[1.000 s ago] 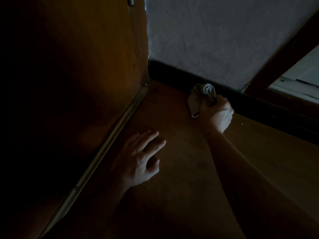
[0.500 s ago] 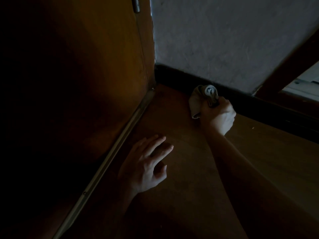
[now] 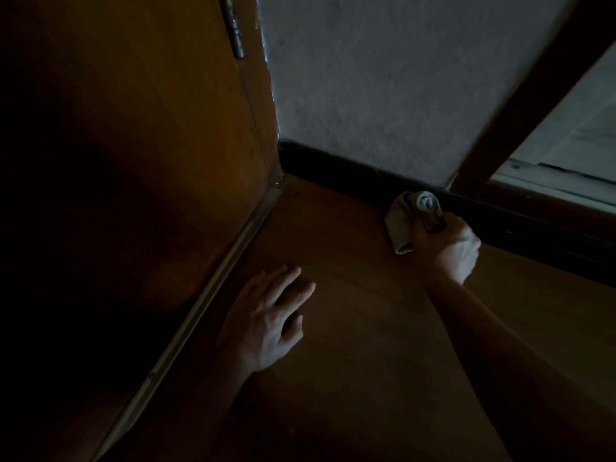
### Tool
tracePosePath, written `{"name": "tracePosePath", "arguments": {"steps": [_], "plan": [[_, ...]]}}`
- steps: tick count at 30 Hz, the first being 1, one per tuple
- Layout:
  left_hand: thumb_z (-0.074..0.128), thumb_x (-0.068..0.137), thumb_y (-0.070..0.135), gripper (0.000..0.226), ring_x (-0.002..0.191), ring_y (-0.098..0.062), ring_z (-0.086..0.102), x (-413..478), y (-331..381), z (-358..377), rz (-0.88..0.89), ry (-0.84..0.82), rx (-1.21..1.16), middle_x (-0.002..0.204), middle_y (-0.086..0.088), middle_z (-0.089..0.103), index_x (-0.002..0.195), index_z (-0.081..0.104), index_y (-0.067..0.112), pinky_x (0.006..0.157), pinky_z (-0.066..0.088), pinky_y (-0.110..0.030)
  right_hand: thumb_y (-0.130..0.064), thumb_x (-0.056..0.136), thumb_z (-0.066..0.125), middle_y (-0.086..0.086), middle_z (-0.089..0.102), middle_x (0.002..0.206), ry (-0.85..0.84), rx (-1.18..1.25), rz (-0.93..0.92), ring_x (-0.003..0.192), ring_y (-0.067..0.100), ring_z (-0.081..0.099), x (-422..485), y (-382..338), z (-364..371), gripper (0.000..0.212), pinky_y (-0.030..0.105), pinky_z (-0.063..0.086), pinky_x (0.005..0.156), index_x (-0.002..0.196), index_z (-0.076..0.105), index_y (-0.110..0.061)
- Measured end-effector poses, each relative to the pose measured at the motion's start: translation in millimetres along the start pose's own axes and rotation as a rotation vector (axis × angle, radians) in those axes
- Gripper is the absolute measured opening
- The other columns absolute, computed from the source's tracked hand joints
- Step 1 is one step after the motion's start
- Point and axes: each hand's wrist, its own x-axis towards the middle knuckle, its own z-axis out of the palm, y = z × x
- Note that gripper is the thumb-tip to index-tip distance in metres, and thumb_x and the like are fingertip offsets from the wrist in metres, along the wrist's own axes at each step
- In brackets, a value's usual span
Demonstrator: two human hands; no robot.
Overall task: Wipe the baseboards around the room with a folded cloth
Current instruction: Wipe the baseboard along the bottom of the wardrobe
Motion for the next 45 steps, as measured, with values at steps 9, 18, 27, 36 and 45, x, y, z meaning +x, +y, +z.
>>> {"name": "tracePosePath", "arguments": {"steps": [9,18,27,36,45], "plan": [[0.045,0.09,0.058,0.061,0.149,-0.02,0.026,-3.0,27.4,12.7,-0.164,0.016,-0.009,0.163,0.002,0.028,0.149,0.04,0.043,0.121,0.022,-0.047,-0.043,0.082,0.06,0.005,0.069,0.09,-0.05,0.035,0.049,0.084,0.033,0.066,0.3,-15.5,5.1,0.025,0.032,0.042,0.068,0.089,0.069,-0.02],[0.048,0.088,0.057,0.062,0.147,-0.025,0.033,-2.5,28.3,14.5,-0.155,0.051,-0.005,0.16,-0.002,0.035,0.147,0.046,0.038,0.117,0.031,-0.054,-0.043,0.082,0.061,0.003,0.069,0.088,-0.032,0.032,0.049,0.083,0.029,0.066,-0.7,-13.3,8.9,0.025,0.032,0.042,0.067,0.087,0.069,-0.02],[0.045,0.086,0.06,0.064,0.146,-0.023,0.032,-1.8,28.5,15.5,-0.17,0.053,0.017,0.16,0.0,0.033,0.147,0.044,0.042,0.117,0.03,-0.05,-0.04,0.087,0.06,0.003,0.069,0.095,-0.121,0.047,0.046,0.089,0.028,0.065,-10.0,-58.7,36.0,0.023,0.041,0.054,0.075,0.09,0.069,-0.019],[0.049,0.087,0.058,0.062,0.146,-0.021,0.03,-3.3,25.6,19.1,-0.143,0.085,0.01,0.159,0.0,0.035,0.146,0.047,0.04,0.119,0.025,-0.047,-0.036,0.085,0.065,0.007,0.068,0.099,-0.103,-0.001,-0.065,0.09,0.03,0.065,-1.2,-31.3,10.1,0.025,0.034,0.046,0.072,0.097,0.068,-0.014],[0.042,0.088,0.059,0.06,0.146,-0.024,0.032,-1.1,25.1,21.0,-0.148,0.056,0.026,0.158,0.0,0.036,0.145,0.047,0.04,0.119,0.026,-0.05,-0.039,0.085,0.062,0.008,0.068,0.088,0.046,-0.042,0.022,0.082,0.031,0.065,4.5,24.5,-40.7,0.028,0.032,0.041,0.068,0.087,0.067,-0.012]]}}
